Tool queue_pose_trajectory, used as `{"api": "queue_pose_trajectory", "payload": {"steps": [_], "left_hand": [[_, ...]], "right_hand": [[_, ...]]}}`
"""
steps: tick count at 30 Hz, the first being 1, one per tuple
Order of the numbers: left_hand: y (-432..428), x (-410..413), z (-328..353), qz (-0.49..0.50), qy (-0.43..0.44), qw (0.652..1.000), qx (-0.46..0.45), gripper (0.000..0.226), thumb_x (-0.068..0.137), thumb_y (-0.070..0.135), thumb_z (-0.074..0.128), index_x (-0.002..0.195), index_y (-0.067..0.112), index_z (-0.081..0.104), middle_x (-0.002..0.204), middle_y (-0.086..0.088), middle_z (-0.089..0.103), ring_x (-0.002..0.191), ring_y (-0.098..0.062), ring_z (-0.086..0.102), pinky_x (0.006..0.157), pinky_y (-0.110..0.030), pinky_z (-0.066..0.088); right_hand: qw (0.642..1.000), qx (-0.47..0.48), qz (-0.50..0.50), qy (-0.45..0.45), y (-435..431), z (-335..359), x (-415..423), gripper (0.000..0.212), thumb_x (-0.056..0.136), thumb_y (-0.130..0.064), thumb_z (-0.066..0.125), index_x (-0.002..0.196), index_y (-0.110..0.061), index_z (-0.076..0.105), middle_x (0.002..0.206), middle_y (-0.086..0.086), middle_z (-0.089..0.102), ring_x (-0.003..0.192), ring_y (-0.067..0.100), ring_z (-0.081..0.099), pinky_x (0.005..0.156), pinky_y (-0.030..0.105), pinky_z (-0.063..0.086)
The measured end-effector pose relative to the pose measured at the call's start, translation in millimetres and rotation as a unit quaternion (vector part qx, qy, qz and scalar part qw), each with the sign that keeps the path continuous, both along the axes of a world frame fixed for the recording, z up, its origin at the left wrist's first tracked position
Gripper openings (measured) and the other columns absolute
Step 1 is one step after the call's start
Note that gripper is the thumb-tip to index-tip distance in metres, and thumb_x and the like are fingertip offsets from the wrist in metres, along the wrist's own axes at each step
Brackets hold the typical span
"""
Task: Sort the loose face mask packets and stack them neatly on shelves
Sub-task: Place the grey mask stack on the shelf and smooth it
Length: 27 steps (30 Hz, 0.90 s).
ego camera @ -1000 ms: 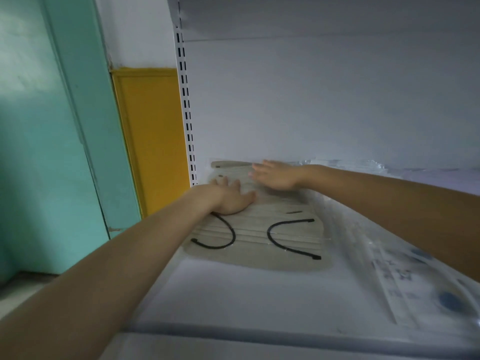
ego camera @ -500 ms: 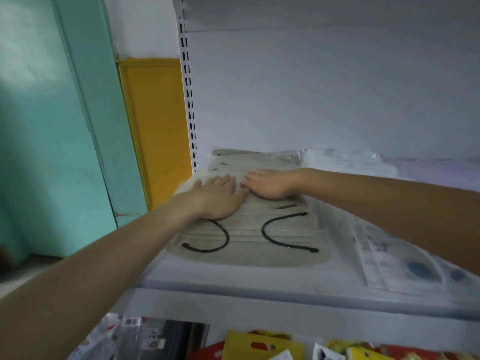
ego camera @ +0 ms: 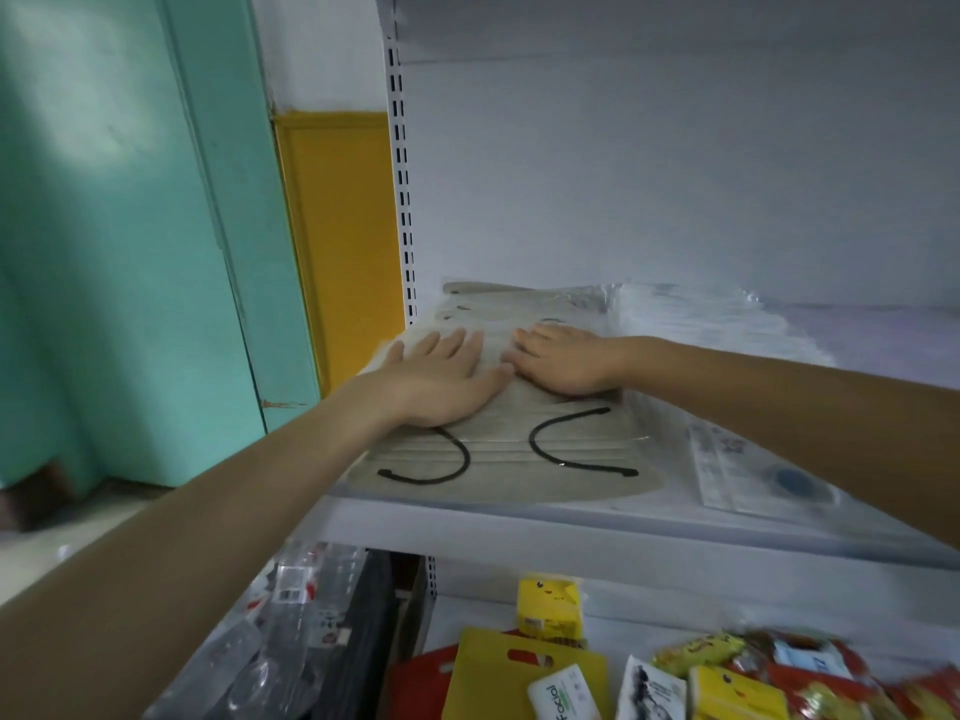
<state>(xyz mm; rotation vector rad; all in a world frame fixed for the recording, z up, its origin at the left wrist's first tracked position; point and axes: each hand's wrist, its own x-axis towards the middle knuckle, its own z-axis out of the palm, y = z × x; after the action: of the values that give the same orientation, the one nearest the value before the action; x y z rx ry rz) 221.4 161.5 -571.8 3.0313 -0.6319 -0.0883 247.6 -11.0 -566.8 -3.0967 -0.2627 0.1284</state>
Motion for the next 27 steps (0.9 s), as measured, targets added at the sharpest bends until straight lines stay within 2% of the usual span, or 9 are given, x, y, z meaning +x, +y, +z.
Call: {"api": "queue_pose_trajectory", "payload": {"steps": [8,11,13,15,17,19,22,25,27], "left_hand": [[5.1,-9.2,-4.7,-0.037,-0.007,0.999,-0.013,0.072,0.091,0.065,0.009,0.151,0.029,-0.006,0.159,0.008,-0.011,0.146,-0.013,-0.009,0.116,-0.044,-0.006],[8.2,-3.8,2.3,-0.041,0.017,0.998,-0.049,0.072,0.090,0.066,0.006,0.151,0.028,-0.005,0.159,0.007,-0.010,0.146,-0.013,-0.008,0.118,-0.043,-0.005],[17.4,10.9,12.0,-0.009,0.007,0.996,-0.086,0.071,0.091,0.065,0.005,0.151,0.028,-0.006,0.159,0.004,-0.011,0.146,-0.017,-0.009,0.119,-0.045,-0.003],[30.3,25.6,18.1,0.047,0.022,0.992,-0.118,0.071,0.092,0.064,0.006,0.151,0.027,-0.006,0.159,0.002,-0.010,0.146,-0.020,-0.010,0.119,-0.047,-0.001],[38.5,33.1,15.7,0.070,0.095,0.973,-0.197,0.070,0.094,0.062,0.010,0.151,0.026,-0.007,0.159,0.006,-0.011,0.146,-0.017,-0.009,0.119,-0.044,-0.002],[38.0,36.0,8.0,0.053,0.155,0.946,-0.280,0.071,0.093,0.063,0.014,0.151,0.027,-0.007,0.158,0.011,-0.012,0.146,-0.013,-0.007,0.117,-0.040,0.000],[35.7,49.3,3.4,0.046,0.158,0.929,-0.331,0.071,0.093,0.063,0.015,0.152,0.028,-0.005,0.158,0.012,-0.008,0.146,-0.012,-0.003,0.117,-0.038,0.002],[36.0,68.8,8.2,0.059,0.165,0.911,-0.373,0.069,0.094,0.063,0.015,0.152,0.030,0.000,0.159,0.009,-0.005,0.147,-0.015,0.002,0.119,-0.042,0.004],[32.2,78.4,11.3,0.074,0.194,0.892,-0.400,0.068,0.093,0.064,0.017,0.151,0.031,0.002,0.160,0.006,-0.002,0.147,-0.017,0.003,0.118,-0.043,0.004]], "right_hand": [[1.000,0.003,0.009,-0.007,1.7,-9.0,-12.8,0.068,0.097,-0.055,0.012,0.150,-0.015,-0.003,0.158,0.009,-0.003,0.146,0.024,-0.003,0.118,0.040,0.001],[0.999,-0.013,0.028,0.018,-0.5,-4.4,-11.6,0.068,0.096,-0.054,0.009,0.149,-0.012,0.013,0.156,0.015,0.013,0.143,0.029,0.012,0.117,0.043,0.010],[0.999,0.023,0.029,0.000,-6.1,7.7,-5.0,0.057,0.100,-0.042,0.012,0.144,-0.008,0.026,0.151,0.018,0.023,0.140,0.030,0.021,0.116,0.041,0.015],[0.997,0.078,0.003,-0.021,-16.7,23.5,5.2,0.048,0.103,-0.029,0.019,0.143,-0.004,0.028,0.153,0.018,0.020,0.141,0.028,0.017,0.116,0.036,0.011],[0.996,0.079,-0.021,-0.021,-28.7,33.0,14.0,0.050,0.103,-0.027,0.019,0.146,-0.001,0.022,0.156,0.017,0.012,0.144,0.029,0.008,0.117,0.039,0.005],[0.999,0.010,-0.035,-0.013,-37.2,28.1,22.7,0.052,0.103,-0.032,0.016,0.148,-0.005,0.018,0.157,0.014,0.008,0.145,0.029,0.004,0.117,0.043,0.004],[0.995,-0.098,-0.025,0.011,-43.0,10.5,35.9,0.058,0.100,-0.045,0.010,0.150,-0.016,0.010,0.158,0.006,0.005,0.146,0.024,0.003,0.117,0.049,0.002],[0.995,-0.076,-0.043,-0.053,-42.9,14.2,49.2,0.060,0.099,-0.048,0.012,0.151,-0.020,0.001,0.159,0.006,-0.001,0.146,0.023,-0.001,0.115,0.046,-0.006],[0.994,-0.059,-0.056,-0.069,-39.9,17.8,55.0,0.060,0.099,-0.046,0.015,0.151,-0.018,0.002,0.158,0.007,-0.001,0.146,0.023,0.001,0.115,0.043,-0.005]]}}
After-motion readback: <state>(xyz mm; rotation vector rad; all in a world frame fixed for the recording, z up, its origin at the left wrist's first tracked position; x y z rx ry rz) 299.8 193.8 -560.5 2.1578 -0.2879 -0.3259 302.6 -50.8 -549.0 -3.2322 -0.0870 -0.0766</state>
